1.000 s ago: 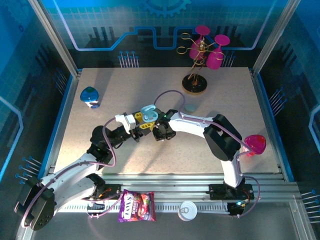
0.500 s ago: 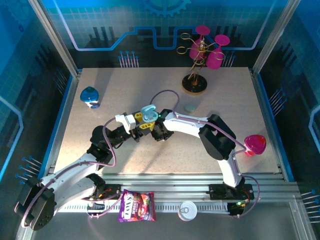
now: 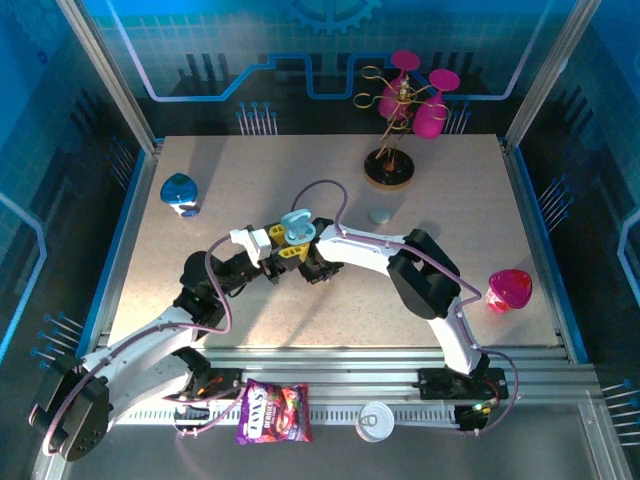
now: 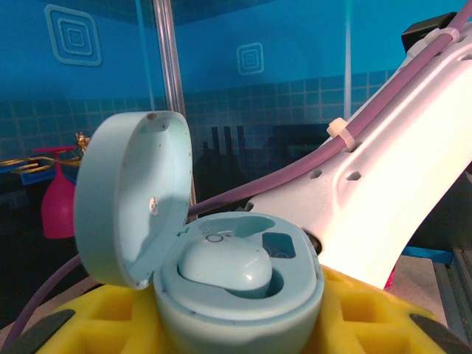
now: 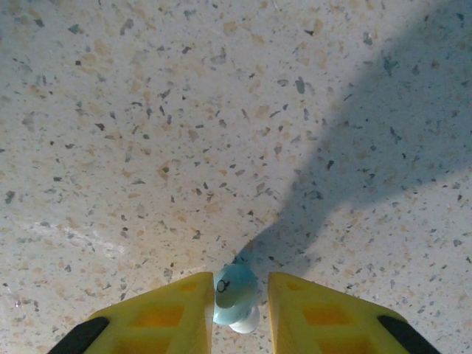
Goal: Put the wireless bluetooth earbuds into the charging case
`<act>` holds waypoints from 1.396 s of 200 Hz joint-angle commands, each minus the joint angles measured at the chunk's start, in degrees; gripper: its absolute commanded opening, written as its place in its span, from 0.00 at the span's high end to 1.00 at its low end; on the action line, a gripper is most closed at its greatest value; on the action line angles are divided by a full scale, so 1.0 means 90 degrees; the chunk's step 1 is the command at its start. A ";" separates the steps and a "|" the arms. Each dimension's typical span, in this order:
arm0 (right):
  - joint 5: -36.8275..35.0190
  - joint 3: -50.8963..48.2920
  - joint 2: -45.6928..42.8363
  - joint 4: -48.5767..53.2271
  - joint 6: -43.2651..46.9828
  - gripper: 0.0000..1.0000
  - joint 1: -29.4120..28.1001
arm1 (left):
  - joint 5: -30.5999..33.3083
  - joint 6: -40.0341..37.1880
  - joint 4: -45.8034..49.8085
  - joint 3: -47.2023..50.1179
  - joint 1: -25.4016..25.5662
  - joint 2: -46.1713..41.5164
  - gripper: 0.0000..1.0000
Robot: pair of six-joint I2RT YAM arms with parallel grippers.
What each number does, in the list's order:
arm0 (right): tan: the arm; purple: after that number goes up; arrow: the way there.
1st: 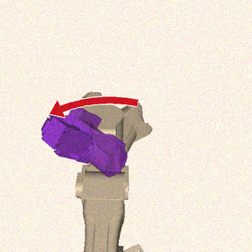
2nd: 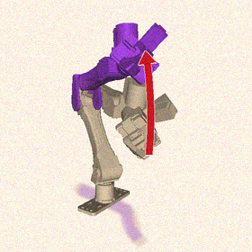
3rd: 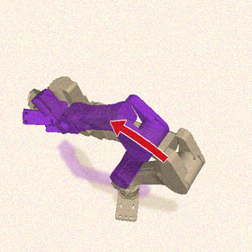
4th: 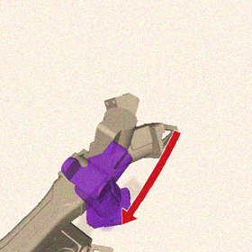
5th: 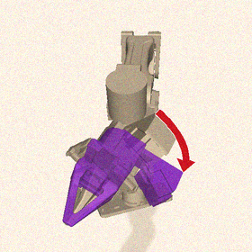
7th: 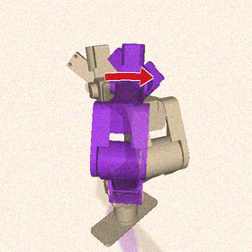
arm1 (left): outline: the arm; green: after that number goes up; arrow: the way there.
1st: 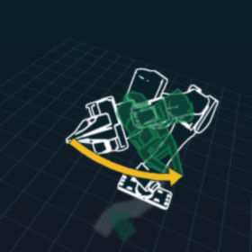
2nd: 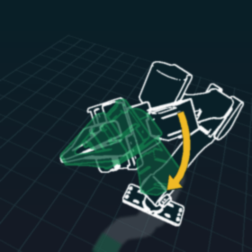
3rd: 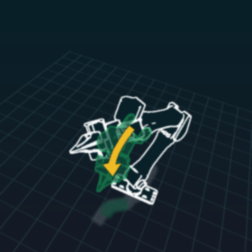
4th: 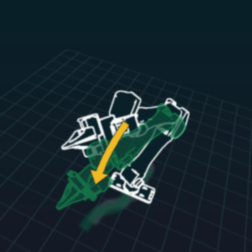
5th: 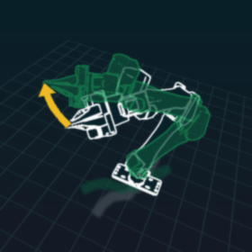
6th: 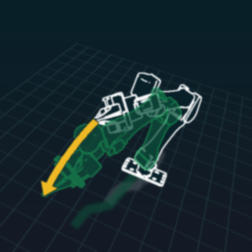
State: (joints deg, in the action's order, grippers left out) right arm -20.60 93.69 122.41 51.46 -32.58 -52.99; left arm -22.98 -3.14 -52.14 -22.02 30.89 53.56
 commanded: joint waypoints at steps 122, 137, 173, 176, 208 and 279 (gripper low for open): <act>-0.0333 0.0507 0.0494 0.0648 -0.0042 0.76 -0.0313 | -0.0093 -0.0056 -0.0100 -0.0098 -0.0005 -0.0023 0.71; -0.0345 0.0528 0.0513 0.0669 -0.0054 0.76 -0.0332 | -0.0093 -0.0051 -0.0115 -0.0101 -0.0012 -0.0023 0.71; -0.0233 0.0605 0.0617 0.0664 -0.0062 0.75 -0.0386 | -0.0083 -0.0051 -0.0115 -0.0084 -0.0005 -0.0043 0.71; -0.0224 0.0606 0.0622 0.0660 -0.0063 0.74 -0.0397 | -0.0076 -0.0052 -0.0109 -0.0079 -0.0012 -0.0043 0.70; -0.0153 0.0635 0.0684 0.0673 -0.0092 0.74 -0.0435 | -0.0057 -0.0062 -0.0101 -0.0077 -0.0010 -0.0070 0.71; -0.0143 0.0425 0.0576 0.0647 -0.0170 0.74 -0.0457 | 0.0464 -0.0299 0.0398 -0.0153 -0.0006 -0.0286 0.71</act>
State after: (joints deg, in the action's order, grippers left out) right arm -22.09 98.26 126.02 56.07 -32.86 -53.30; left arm -21.69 -4.10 -48.97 -22.00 30.17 51.66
